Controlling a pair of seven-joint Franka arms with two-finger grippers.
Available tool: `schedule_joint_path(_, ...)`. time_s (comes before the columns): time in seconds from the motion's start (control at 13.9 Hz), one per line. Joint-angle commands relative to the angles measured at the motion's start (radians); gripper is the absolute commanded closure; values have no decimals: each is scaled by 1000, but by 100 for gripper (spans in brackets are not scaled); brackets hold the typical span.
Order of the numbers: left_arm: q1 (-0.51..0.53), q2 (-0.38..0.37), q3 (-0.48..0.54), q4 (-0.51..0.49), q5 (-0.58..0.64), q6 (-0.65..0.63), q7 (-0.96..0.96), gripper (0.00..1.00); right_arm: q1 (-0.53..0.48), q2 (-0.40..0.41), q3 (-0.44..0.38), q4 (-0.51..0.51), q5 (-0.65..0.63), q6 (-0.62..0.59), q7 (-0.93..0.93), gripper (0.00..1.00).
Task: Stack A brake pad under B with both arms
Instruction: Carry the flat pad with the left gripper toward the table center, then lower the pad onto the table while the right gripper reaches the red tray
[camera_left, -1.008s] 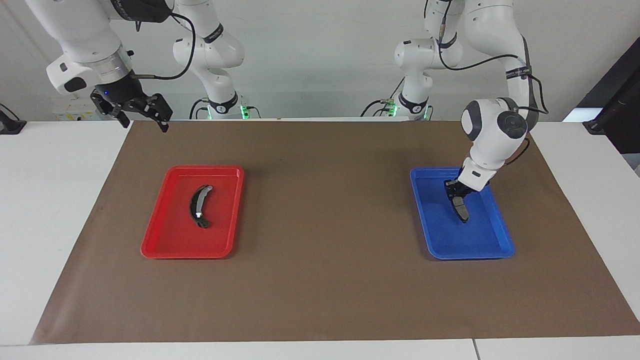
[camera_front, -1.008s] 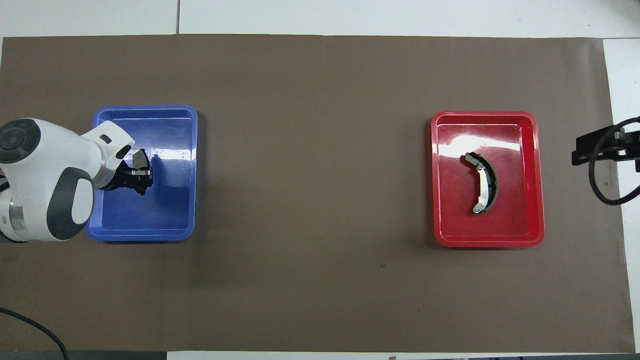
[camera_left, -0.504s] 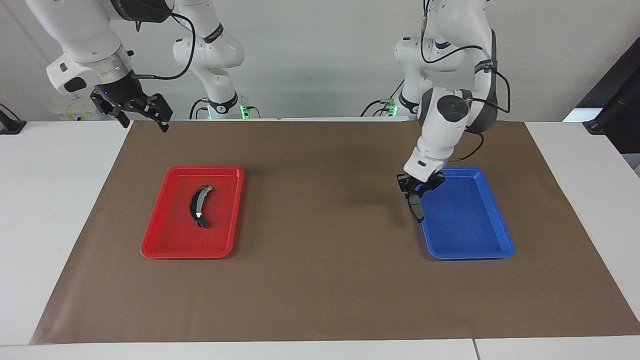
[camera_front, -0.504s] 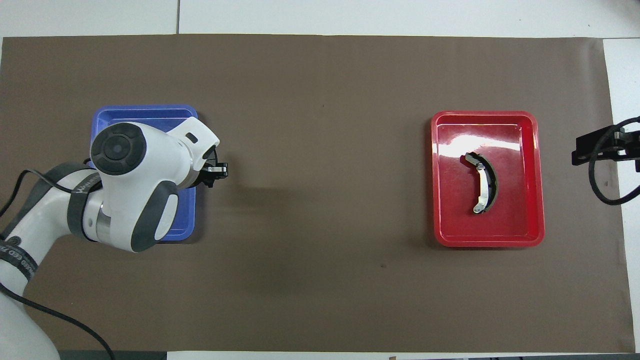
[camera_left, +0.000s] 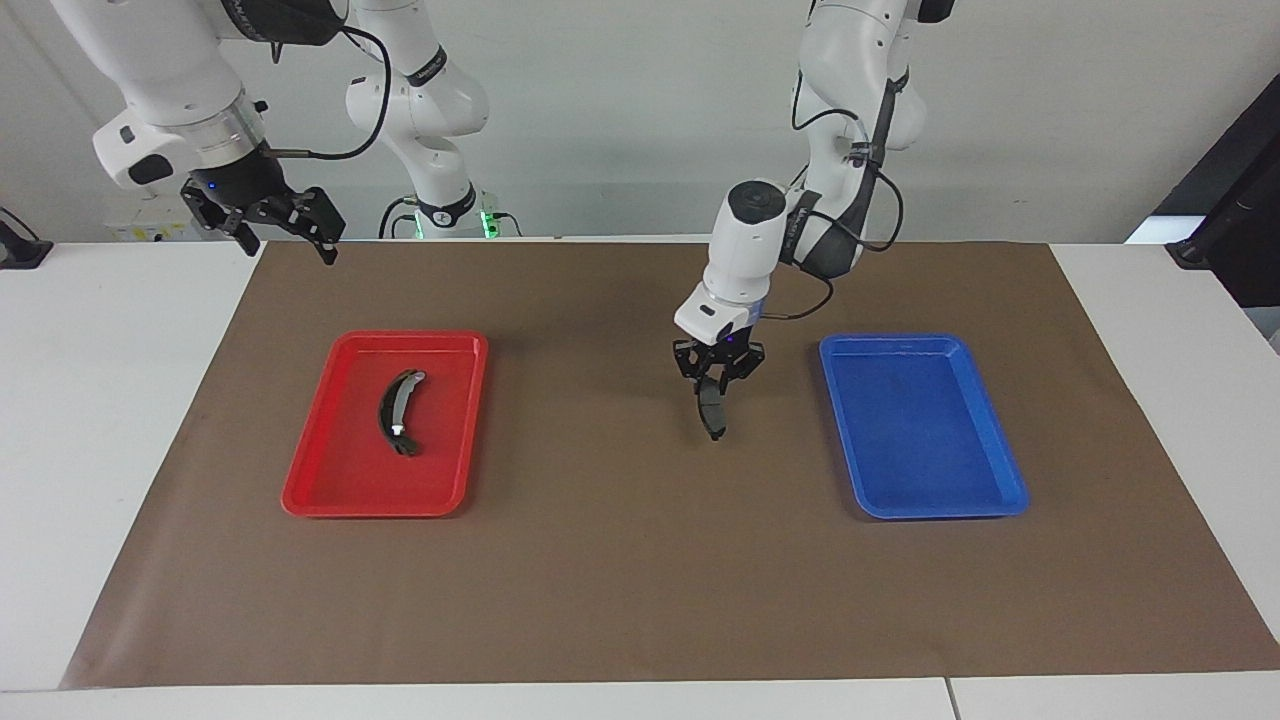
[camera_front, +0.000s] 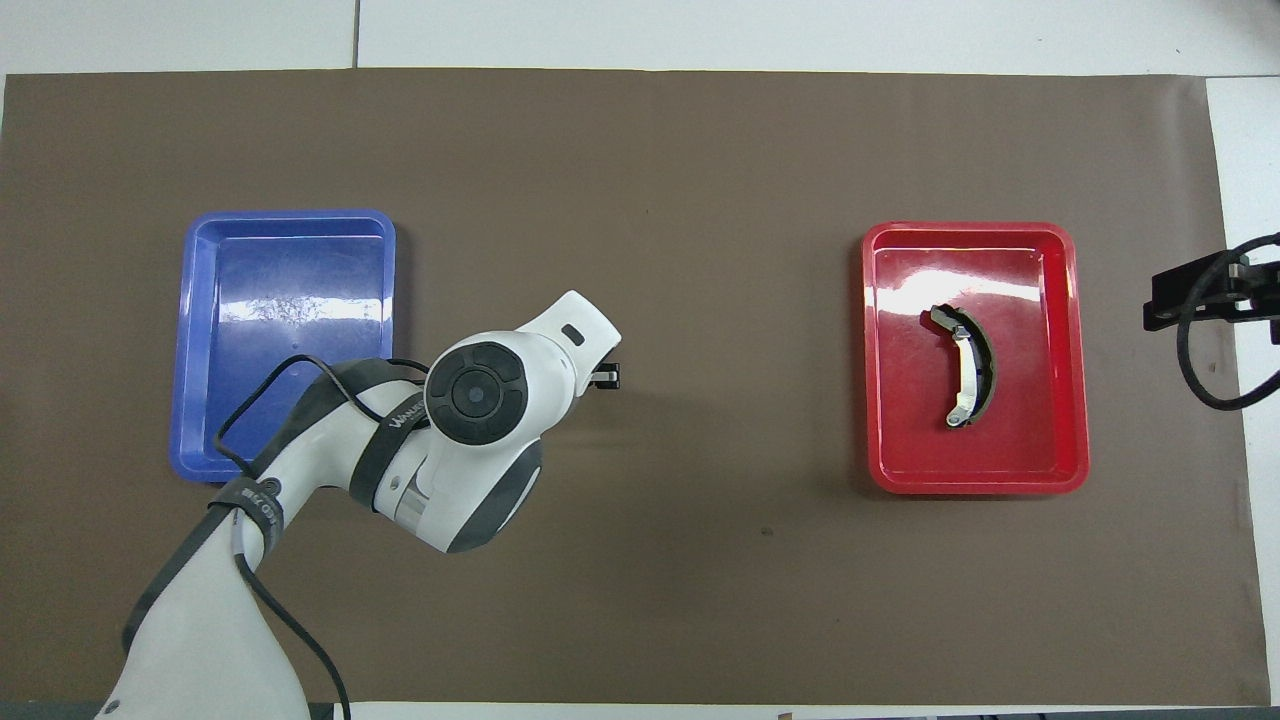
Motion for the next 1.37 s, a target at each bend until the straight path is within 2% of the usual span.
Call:
schedule_joint_path(0.0,-35,68,14,51,-7,59,-15,96,-12,-4,6,-7,-2,9,-11,0)
schedule_joint_path(0.36,-50,103,14,57,-7,79,-11,90,-12,-7,6,-12,-2,9,-11,0)
schedule_joint_path(0.58,-55,103,13,52,-7,81,-10,82,-12,-9,6,-18,-2,9,-9,0)
schedule_joint_path(0.79,-55,103,11,54,-7,76,-19,54,-12,-10,6,-25,-2,24,-9,0)
schedule_joint_path(1.01,-53,94,11,55,-7,75,-41,12,-12,-10,6,-25,-2,32,-9,0)
schedule_joint_path(1.15,-41,62,14,52,-7,67,-34,3,-12,-10,6,-25,-2,33,-9,0)
schedule_joint_path(1.22,-26,31,16,43,-9,56,-33,2,-12,-13,6,-41,0,45,-11,0)
schedule_joint_path(1.3,-9,-1,16,40,-9,24,-30,1,-9,-33,6,-95,1,117,-9,0)
